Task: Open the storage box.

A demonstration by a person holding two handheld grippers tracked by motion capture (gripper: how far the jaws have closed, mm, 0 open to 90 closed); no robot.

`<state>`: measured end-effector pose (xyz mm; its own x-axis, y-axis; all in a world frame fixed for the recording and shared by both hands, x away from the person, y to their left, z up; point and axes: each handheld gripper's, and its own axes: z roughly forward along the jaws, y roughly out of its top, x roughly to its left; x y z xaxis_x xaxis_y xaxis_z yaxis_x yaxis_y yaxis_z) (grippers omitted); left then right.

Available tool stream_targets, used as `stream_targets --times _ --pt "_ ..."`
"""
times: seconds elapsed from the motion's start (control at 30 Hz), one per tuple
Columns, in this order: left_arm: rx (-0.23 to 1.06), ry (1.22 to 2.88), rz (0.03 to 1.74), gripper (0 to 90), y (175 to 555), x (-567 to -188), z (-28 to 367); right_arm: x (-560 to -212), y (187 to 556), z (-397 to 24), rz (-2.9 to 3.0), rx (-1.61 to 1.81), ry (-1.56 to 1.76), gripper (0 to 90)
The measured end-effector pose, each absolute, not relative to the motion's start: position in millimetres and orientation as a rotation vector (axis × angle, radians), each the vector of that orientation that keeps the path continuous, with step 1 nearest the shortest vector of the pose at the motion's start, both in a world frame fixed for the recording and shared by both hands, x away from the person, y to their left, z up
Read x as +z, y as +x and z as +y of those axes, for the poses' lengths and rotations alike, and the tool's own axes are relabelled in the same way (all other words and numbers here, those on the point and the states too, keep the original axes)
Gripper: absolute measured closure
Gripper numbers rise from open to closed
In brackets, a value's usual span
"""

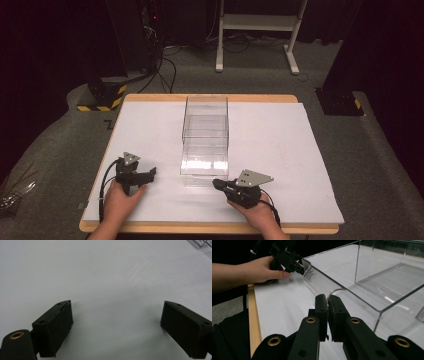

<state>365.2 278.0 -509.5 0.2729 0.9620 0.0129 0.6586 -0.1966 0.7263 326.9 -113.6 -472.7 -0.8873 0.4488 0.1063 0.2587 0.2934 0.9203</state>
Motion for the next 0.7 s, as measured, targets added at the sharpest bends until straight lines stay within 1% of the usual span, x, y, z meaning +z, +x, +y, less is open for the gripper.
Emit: stream_targets --times 0.3,0.33,0.4,0.53,0.7 --pt "0.642 1.938 1.456 11.1 365 -509 278 -474 323 -116 2.386 1.662 0.657 85.9" --pt "0.642 1.938 1.456 11.0 365 -509 278 -474 323 -117 2.385 1.662 0.658 85.5" --pt "0.641 1.938 1.456 11.0 365 -509 278 -474 321 -118 2.381 1.666 0.658 81.7" --pt "0.641 1.938 1.456 11.0 365 -509 278 -471 318 -121 2.363 1.662 0.652 80.1" --pt "0.64 1.936 1.457 11.0 365 -510 278 -467 316 -124 2.338 1.657 0.636 80.3"
